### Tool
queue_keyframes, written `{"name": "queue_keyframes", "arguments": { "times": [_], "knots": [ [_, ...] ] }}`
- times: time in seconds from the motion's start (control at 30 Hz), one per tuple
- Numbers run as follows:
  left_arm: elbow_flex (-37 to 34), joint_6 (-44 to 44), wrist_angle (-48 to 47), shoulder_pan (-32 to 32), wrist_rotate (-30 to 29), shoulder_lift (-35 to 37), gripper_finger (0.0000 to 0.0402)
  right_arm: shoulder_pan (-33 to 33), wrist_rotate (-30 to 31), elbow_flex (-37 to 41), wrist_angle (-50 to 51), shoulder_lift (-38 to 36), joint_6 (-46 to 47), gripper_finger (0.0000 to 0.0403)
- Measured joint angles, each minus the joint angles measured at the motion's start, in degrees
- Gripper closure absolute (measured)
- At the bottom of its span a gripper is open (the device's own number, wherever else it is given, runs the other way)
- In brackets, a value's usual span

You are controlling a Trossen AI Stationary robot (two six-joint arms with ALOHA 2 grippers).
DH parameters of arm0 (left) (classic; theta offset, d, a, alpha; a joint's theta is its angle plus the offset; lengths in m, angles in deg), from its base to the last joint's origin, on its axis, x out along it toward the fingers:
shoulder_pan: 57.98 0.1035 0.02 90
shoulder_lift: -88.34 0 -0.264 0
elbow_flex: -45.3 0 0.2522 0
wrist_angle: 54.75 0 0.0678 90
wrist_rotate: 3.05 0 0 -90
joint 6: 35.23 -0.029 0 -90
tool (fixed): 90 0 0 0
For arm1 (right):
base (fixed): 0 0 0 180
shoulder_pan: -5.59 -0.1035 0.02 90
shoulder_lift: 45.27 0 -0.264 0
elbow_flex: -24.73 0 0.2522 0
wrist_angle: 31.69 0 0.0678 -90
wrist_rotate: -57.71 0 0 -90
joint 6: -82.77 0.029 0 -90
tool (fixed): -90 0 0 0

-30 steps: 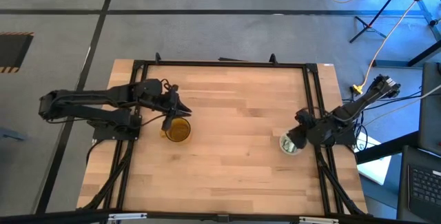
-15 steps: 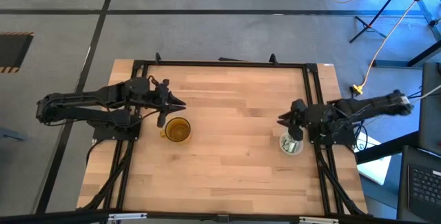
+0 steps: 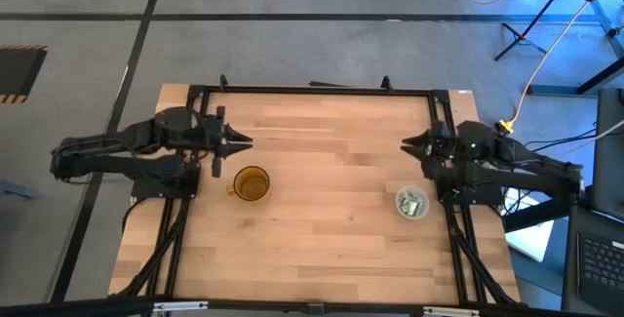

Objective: Pick and place Stevia / Truvia into bins
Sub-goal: Return to Home Position

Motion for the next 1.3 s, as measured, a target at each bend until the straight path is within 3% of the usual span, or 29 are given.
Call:
{"name": "queue_keyframes", "arguments": {
  "times": [0.2,0.43,0.6,0.77,0.93,1.3],
  "knots": [
    [0.0,-0.2,-4.8,0.0,-4.2,5.4,0.0337,3.8,-2.7,0.0,0.0,-7.7,-2.1,0.0281],
    [0.0,-0.7,-8.1,0.0,-4.5,12.3,0.0337,4.6,-3.4,0.0,0.0,-16.5,-2.8,0.0281],
    [-0.5,-3.2,-8.1,0.0,-4.5,17.4,0.0337,4.5,-3.5,0.0,0.3,-18.1,-2.8,0.0281],
    [-9.5,-4.3,-0.5,0.0,-6.0,24.0,0.0337,4.5,-3.4,0.6,-0.2,-17.7,-3.0,0.0281],
    [-19.0,-3.8,2.8,0.0,-11.0,32.5,0.0337,4.5,-3.1,0.7,-0.5,-17.8,-3.0,0.0281],
    [-27.6,-1.3,11.8,0.0,-11.9,33.2,0.0337,4.5,-1.8,11.7,-17.7,-18.1,-6.1,0.0281]
  ]
}}
